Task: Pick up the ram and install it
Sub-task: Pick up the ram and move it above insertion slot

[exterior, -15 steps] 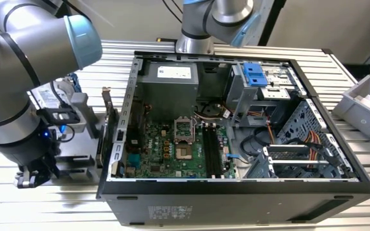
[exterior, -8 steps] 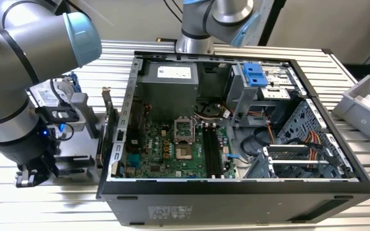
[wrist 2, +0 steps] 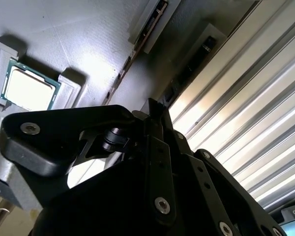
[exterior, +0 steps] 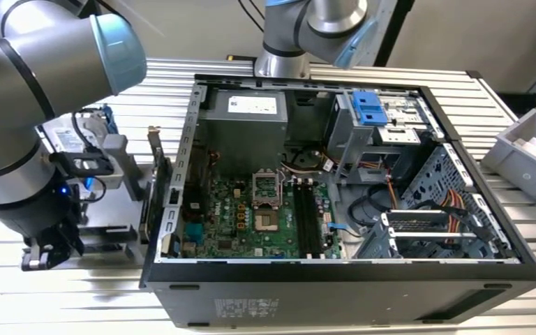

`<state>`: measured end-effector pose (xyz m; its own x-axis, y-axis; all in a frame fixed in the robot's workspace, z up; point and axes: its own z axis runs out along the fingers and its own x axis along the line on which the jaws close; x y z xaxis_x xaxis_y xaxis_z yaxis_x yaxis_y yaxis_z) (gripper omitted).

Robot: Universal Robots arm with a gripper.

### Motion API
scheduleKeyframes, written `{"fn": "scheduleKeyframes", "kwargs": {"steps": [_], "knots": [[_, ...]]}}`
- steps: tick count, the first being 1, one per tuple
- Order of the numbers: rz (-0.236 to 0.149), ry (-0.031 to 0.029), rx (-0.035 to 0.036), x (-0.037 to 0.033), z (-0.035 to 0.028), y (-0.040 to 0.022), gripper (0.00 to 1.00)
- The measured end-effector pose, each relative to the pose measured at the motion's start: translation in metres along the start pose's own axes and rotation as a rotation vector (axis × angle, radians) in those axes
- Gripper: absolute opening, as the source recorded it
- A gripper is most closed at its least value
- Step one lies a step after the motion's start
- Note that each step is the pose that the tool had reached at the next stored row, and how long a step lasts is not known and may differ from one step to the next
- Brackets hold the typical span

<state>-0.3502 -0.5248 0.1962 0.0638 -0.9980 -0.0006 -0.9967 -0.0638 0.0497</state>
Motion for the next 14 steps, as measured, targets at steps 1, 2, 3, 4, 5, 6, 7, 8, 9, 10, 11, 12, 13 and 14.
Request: {"fn": "scheduleKeyframes", "kwargs": {"steps": [1, 2, 3, 4, 5, 6, 7, 8, 9, 10, 11, 12, 13, 14], "knots": [[0.000, 0.0000, 0.0001, 0.0000, -0.0005, 0.0000, 0.00], [0.000, 0.0000, 0.0000, 0.0000, -0.0011, 0.0000, 0.00], [0.000, 0.0000, 0.0001, 0.0000, -0.0016, 0.0001, 0.00], [0.000, 0.0000, 0.0000, 0.0000, -0.0022, 0.0001, 0.00], [0.000, 0.0000, 0.0001, 0.0000, -0.0027, 0.0001, 0.00], [0.000, 0.0000, 0.0000, 0.0000, -0.0034, 0.0002, 0.00], [0.000, -0.0001, 0.0001, 0.0000, -0.0040, 0.0002, 0.00], [0.000, -0.0001, 0.0002, 0.0000, -0.0045, 0.0002, 0.00], [0.000, 0.0000, 0.0000, 0.0000, -0.0052, 0.0002, 0.00], [0.000, -0.0001, 0.0001, 0.0000, -0.0058, 0.0003, 0.00], [0.000, 0.0000, 0.0001, 0.0000, -0.0064, 0.0003, 0.00], [0.000, 0.0000, 0.0001, 0.0000, -0.0070, 0.0003, 0.00], [0.000, 0.0000, 0.0001, 0.0000, -0.0078, 0.0004, 0.00], [0.000, 0.0000, 0.0000, 0.0000, -0.0088, 0.0005, 0.00]]}}
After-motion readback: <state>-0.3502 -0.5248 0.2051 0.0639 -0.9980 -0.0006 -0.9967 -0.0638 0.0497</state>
